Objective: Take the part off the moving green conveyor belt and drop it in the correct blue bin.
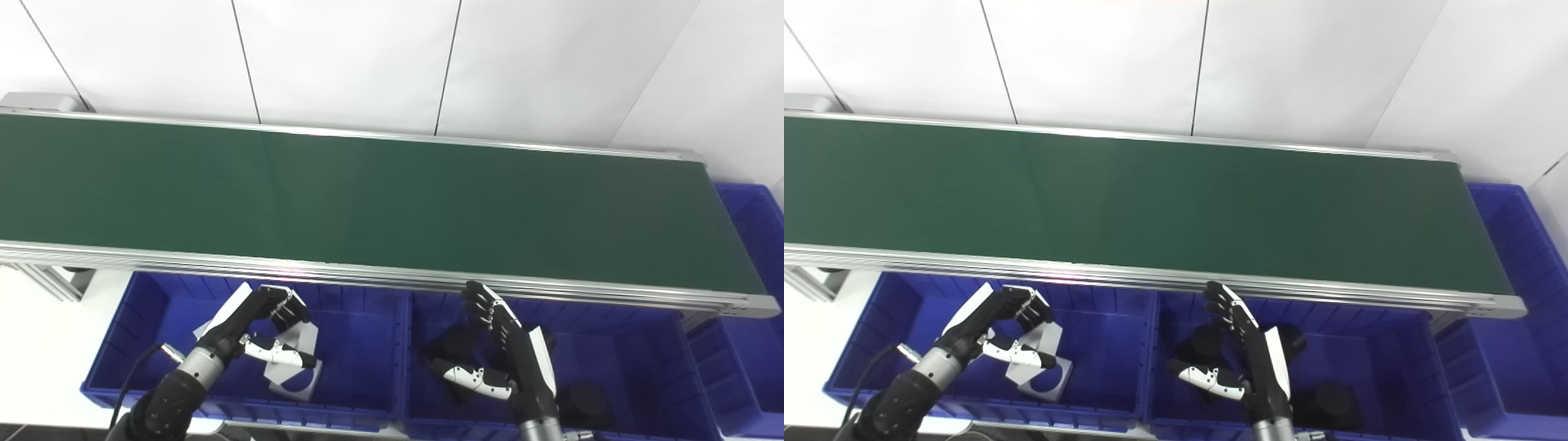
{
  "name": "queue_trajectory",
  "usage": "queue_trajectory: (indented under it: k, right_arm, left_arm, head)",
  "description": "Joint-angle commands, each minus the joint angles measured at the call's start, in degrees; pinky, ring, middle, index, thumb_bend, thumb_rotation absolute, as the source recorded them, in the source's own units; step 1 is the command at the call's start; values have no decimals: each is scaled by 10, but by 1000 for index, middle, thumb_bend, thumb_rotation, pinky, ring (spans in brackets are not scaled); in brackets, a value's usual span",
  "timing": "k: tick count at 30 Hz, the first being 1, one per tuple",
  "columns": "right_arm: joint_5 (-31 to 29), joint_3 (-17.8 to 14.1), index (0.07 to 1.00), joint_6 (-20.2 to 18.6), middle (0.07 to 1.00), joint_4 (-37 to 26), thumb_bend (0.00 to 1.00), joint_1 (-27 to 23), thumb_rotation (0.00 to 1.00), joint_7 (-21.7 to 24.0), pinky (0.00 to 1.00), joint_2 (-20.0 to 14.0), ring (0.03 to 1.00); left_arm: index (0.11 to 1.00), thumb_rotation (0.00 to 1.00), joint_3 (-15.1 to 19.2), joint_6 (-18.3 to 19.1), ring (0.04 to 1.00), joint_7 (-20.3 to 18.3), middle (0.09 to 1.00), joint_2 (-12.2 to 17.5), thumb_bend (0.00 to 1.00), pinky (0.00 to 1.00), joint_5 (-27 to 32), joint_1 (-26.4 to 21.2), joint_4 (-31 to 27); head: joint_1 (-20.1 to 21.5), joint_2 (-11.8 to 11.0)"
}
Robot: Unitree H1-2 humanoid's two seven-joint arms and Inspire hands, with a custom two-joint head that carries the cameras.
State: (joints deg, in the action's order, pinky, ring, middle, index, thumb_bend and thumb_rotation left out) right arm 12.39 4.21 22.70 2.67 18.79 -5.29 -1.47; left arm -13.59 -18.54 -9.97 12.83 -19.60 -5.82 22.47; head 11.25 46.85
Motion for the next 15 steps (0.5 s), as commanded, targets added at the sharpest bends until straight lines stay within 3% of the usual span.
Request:
queue_trajectory:
  k: [1,6,7,8,9,15]
  right_arm:
    - [-3,-1,858,15,827,-10,688,-1,95,-1,710,-1,792]
    - [-6,-2,857,16,829,-8,684,-2,92,1,714,-5,792]
    - [-6,-1,858,17,830,-7,682,-2,89,2,714,-6,792]
    - [-6,-1,859,18,831,-7,677,-3,85,2,717,-7,796]
    - [-8,-1,858,19,832,-5,677,-3,80,2,719,-7,797]
    - [-20,0,853,23,828,1,686,-7,38,4,722,-7,793]
  left_arm:
    - [482,0,4,-18,463,39,555,-2,470,319,-25,-9,-20]
    - [499,0,-7,-3,469,60,563,2,471,338,-75,2,-58]
    - [498,18,-11,10,573,48,622,7,493,476,-81,3,-66]
    - [640,6,-15,19,733,40,746,10,707,643,-84,3,-72]
    - [693,1,-17,30,795,33,800,12,779,698,-84,3,-76]
    - [788,0,-27,52,913,14,916,22,831,776,-85,4,-89]
  head:
    - [0,0]
    - [-10,-2]
    - [-12,-4]
    - [-12,-4]
    - [-14,-6]
    - [-13,-9]
